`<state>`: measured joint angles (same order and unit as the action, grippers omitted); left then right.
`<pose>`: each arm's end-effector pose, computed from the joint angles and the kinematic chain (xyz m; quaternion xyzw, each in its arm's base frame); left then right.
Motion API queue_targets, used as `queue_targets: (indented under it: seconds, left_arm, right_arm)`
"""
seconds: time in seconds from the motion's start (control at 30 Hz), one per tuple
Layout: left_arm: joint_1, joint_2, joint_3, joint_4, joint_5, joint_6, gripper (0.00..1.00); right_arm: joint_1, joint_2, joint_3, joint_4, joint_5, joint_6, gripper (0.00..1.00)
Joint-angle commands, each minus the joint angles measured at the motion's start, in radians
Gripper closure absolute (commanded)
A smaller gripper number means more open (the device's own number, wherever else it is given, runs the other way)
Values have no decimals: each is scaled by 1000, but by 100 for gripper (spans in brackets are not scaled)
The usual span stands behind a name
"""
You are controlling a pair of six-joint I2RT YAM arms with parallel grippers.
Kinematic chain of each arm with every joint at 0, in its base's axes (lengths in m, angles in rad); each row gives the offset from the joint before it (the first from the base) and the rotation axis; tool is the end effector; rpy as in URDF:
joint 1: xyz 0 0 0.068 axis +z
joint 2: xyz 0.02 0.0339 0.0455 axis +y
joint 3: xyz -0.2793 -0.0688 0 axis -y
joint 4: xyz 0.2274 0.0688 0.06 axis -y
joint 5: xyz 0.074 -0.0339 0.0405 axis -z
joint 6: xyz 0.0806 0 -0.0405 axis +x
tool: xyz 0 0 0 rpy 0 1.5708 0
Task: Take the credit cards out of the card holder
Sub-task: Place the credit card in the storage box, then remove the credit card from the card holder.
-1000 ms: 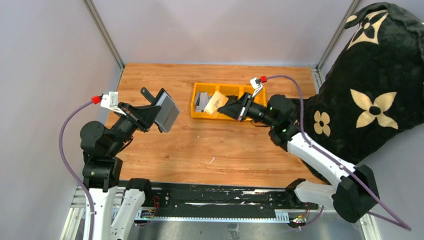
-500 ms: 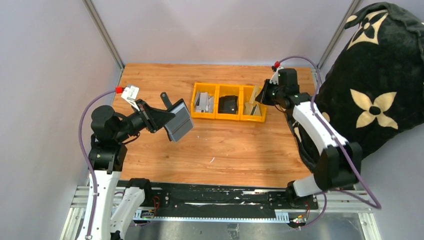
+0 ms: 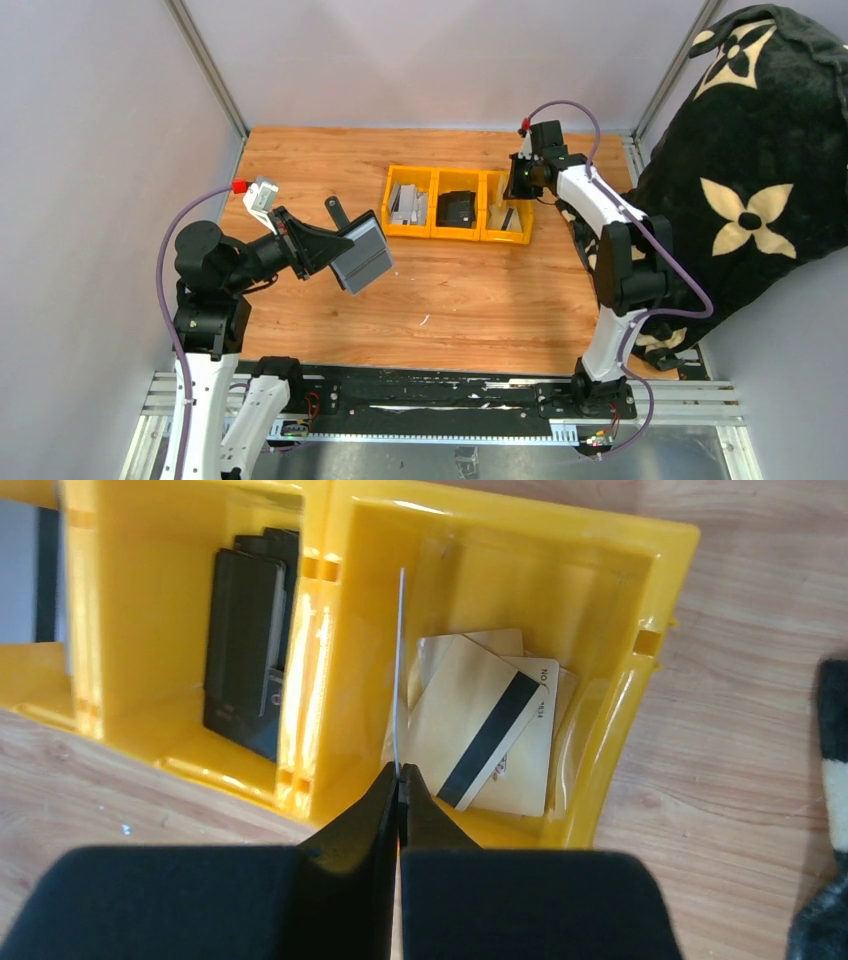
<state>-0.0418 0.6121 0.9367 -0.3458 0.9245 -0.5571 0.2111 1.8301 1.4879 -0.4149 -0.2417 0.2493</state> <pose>0.1075 -0.0689 0.4008 0.1387 0.6980 -0.4892 0.5043 0.4229 0.1104 0.2591 -0.0303 0.9124 0.1974 0.3572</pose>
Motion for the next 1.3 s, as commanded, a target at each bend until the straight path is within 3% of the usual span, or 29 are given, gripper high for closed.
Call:
queue_targets:
  seconds: [0.0, 0.27, 0.5, 0.7, 0.77, 0.87, 0.93, 1.03, 1.13, 1.27]
  left_arm:
    - [0, -10, 26, 44, 30, -11, 100]
    - [0, -18, 27, 45, 34, -14, 100]
    - [0, -18, 28, 53, 33, -22, 100]
    - [0, -22, 27, 69, 34, -38, 100]
    - [0, -22, 28, 75, 36, -47, 100]
    - [0, -20, 29, 96, 47, -66, 100]
    - [0, -19, 30, 119, 57, -98, 100]
    - [-1, -17, 19, 189, 79, -174, 100]
    - [0, -11, 8, 265, 101, -260, 100]
    - [0, -4, 5, 322, 137, -329, 100]
  right_arm:
    - [3, 67, 34, -63, -7, -23, 100]
    - [7, 77, -3, -65, 36, -10, 100]
    - [14, 6, -9, -84, 127, -6, 62]
    - [67, -125, -14, -91, 178, -7, 52]
    - [91, -195, -29, -53, 96, -3, 45]
    - [128, -318, -105, 105, -248, 27, 29]
    - [165, -388, -183, 283, -488, 89, 27]
    - [280, -459, -300, 633, -709, 238, 26]
    - [384, -468, -355, 801, -827, 304, 23]
    - [479, -459, -401, 860, -816, 295, 22]
